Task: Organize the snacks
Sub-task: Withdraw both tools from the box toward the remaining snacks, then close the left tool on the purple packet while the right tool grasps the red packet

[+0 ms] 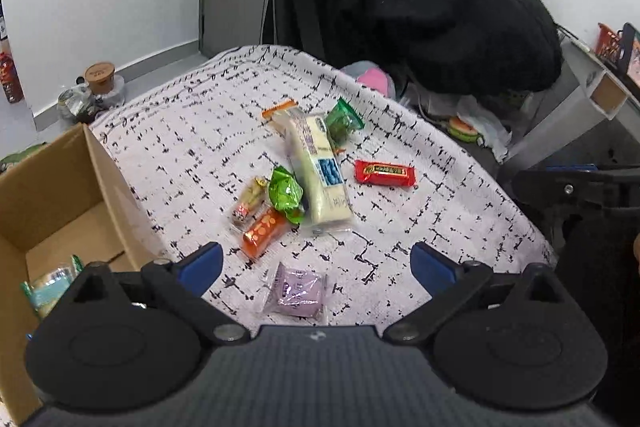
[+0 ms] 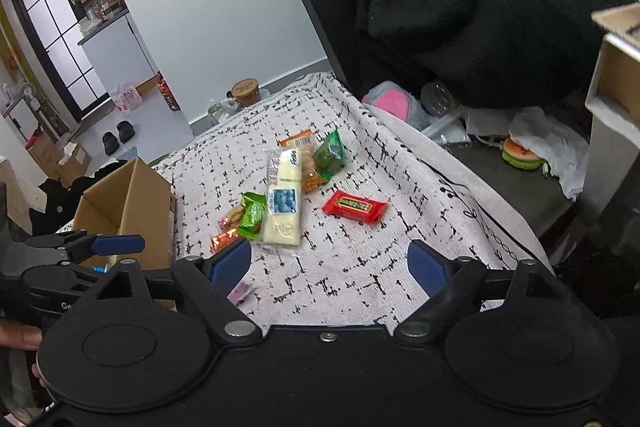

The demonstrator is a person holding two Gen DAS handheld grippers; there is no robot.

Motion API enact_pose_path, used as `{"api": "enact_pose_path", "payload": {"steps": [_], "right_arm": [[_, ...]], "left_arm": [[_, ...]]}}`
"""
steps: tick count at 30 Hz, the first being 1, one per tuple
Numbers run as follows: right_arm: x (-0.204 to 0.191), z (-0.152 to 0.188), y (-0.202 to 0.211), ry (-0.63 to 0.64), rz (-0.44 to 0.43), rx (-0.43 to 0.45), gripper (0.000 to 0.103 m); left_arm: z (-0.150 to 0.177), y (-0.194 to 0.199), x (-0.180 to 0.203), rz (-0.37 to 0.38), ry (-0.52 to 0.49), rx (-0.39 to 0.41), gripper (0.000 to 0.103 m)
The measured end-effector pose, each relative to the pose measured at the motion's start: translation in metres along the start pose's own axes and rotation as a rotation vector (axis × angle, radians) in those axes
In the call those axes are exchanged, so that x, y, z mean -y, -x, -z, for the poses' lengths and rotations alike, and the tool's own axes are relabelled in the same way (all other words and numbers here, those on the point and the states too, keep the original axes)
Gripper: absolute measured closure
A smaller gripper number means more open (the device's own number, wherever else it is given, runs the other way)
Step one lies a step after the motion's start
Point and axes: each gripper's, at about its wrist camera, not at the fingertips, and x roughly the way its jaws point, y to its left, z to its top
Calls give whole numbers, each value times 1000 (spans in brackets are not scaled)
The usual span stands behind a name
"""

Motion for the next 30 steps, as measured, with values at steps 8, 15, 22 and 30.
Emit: {"api": "enact_pose_path", "payload": {"steps": [8,15,22,30], "right_arm": [[11,7,-20,-11,-11,-24,18],[14,12,-41,-31,-44,-36,18],[20,10,-57,-79,-55,-49,18],[28,5,-68,-125,-93,-24,18]], "left_arm": [[6,-27,6,-19,-5,-54,6],[12,-45,12,-17,-14,-102,9],[15,-68,8,-60,6,-141,18],[21,-90,-5,-109,48,-190,45]]}}
